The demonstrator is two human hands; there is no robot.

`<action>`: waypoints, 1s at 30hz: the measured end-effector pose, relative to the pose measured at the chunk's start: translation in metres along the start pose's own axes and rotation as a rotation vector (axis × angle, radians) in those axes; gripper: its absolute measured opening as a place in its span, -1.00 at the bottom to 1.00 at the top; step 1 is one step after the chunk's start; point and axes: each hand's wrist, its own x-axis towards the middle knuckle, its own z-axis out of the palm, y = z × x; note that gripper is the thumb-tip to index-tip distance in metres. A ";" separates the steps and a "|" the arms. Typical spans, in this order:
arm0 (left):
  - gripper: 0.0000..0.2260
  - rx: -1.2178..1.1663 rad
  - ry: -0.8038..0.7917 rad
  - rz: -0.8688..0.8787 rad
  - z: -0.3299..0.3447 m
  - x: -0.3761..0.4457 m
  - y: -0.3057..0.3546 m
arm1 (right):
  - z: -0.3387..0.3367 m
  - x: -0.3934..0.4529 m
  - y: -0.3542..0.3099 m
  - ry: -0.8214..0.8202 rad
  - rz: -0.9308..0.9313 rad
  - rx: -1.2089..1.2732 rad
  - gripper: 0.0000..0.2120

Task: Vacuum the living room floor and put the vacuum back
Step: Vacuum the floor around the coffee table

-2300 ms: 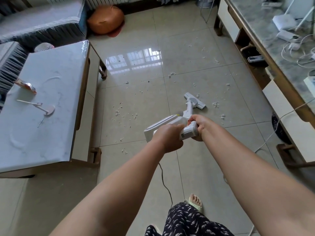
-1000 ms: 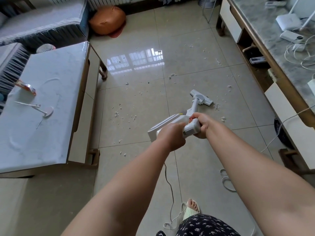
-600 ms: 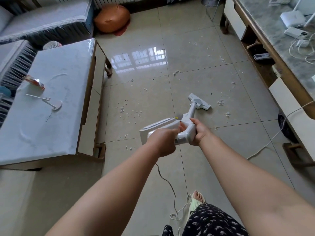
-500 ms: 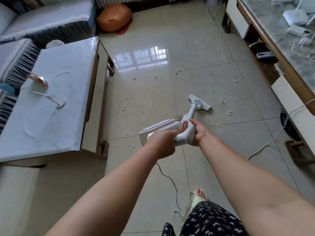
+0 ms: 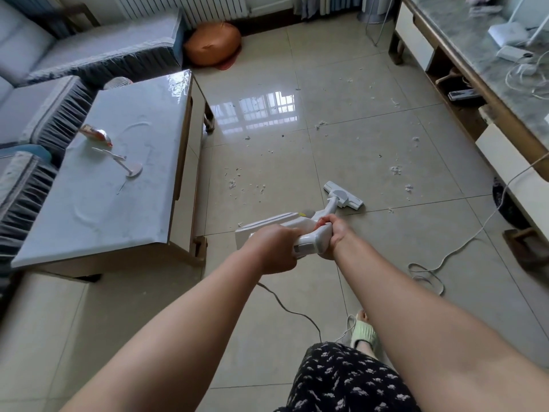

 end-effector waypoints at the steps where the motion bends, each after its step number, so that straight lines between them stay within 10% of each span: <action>1: -0.85 -0.006 -0.001 0.004 0.001 -0.010 -0.001 | -0.002 -0.003 0.009 0.002 -0.004 0.011 -0.70; 30: -0.75 0.041 -0.035 0.155 0.013 -0.032 0.071 | -0.085 -0.028 0.011 -0.054 -0.090 0.089 -0.83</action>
